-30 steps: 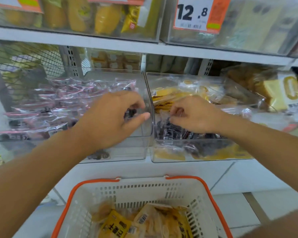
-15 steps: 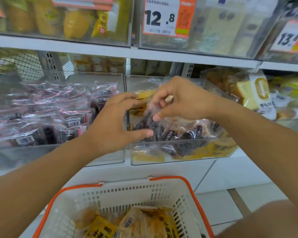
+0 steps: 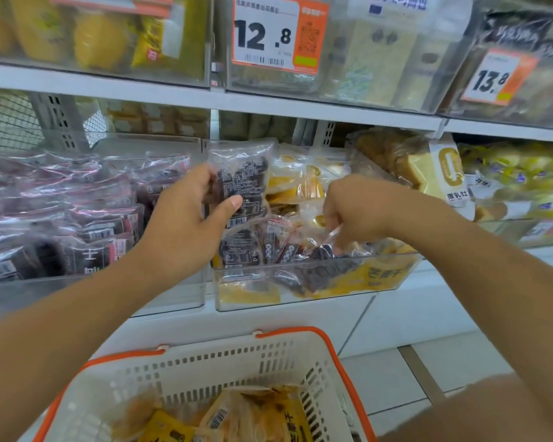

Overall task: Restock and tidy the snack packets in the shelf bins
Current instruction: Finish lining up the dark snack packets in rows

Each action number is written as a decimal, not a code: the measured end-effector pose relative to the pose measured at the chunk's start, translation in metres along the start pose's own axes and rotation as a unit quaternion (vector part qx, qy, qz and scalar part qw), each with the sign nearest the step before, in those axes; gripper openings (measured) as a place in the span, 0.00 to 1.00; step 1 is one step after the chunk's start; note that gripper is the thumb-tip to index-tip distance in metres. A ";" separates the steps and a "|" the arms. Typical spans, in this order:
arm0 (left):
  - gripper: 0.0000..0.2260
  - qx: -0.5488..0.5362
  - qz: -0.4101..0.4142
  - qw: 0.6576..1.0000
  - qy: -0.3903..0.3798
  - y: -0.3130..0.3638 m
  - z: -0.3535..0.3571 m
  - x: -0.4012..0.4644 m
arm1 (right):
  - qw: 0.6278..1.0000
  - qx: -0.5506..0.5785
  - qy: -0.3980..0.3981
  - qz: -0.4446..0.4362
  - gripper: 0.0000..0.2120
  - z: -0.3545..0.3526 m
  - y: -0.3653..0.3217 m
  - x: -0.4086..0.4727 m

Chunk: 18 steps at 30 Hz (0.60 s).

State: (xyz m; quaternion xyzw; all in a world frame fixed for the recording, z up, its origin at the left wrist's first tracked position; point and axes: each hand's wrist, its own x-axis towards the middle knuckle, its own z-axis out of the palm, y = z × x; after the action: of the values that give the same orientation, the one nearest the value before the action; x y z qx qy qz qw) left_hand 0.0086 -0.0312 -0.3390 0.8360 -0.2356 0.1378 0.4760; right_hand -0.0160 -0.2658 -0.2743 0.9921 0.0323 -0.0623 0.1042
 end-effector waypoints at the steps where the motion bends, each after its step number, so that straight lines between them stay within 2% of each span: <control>1: 0.08 -0.005 -0.006 1.000 0.005 0.001 0.000 0.001 | 0.999 0.022 -0.003 -0.027 0.11 0.001 0.001 0.001; 4: 0.09 -0.011 -0.013 1.000 -0.002 0.006 -0.001 0.001 | 0.984 0.120 0.069 -0.113 0.05 -0.009 0.007 -0.003; 6: 0.09 -0.023 -0.022 0.999 -0.017 0.010 -0.001 0.002 | 0.947 0.231 0.130 -0.182 0.02 -0.023 0.005 -0.009; 8: 0.08 -0.081 -0.044 0.995 -0.045 0.016 -0.001 0.003 | 0.895 0.327 0.176 -0.246 0.04 -0.031 0.001 -0.010; 10: 0.06 -0.163 -0.068 0.981 -0.075 0.023 0.003 0.007 | 0.864 0.364 0.221 -0.270 0.06 -0.033 -0.004 -0.006; 12: 0.07 -0.170 -0.083 0.978 -0.092 0.031 0.002 0.008 | 0.854 0.379 0.248 -0.257 0.07 -0.031 -0.004 -0.001; 13: 0.11 -0.167 -0.091 0.975 -0.112 0.036 0.001 0.008 | 0.850 0.393 0.253 -0.245 0.07 -0.030 -0.002 0.001; 15: 0.35 -0.181 -0.111 0.965 -0.153 0.037 -0.004 0.013 | 0.844 0.412 0.262 -0.221 0.07 -0.025 0.002 0.005; 16: 0.39 -0.158 -0.105 0.967 -0.170 0.038 -0.006 0.013 | 0.844 0.413 0.268 -0.214 0.06 -0.021 0.001 0.007; 18: 0.33 -0.080 -0.066 0.980 -0.171 0.035 -0.007 0.011 | 0.833 0.422 0.281 -0.220 0.06 -0.012 -0.008 0.008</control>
State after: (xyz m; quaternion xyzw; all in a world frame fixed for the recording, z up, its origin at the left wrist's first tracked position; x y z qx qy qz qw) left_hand -0.0007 -0.0430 -0.3051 0.8202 -0.2677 -0.0582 0.5021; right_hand -0.0069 -0.2552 -0.2656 0.8813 0.2479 0.1906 -0.3544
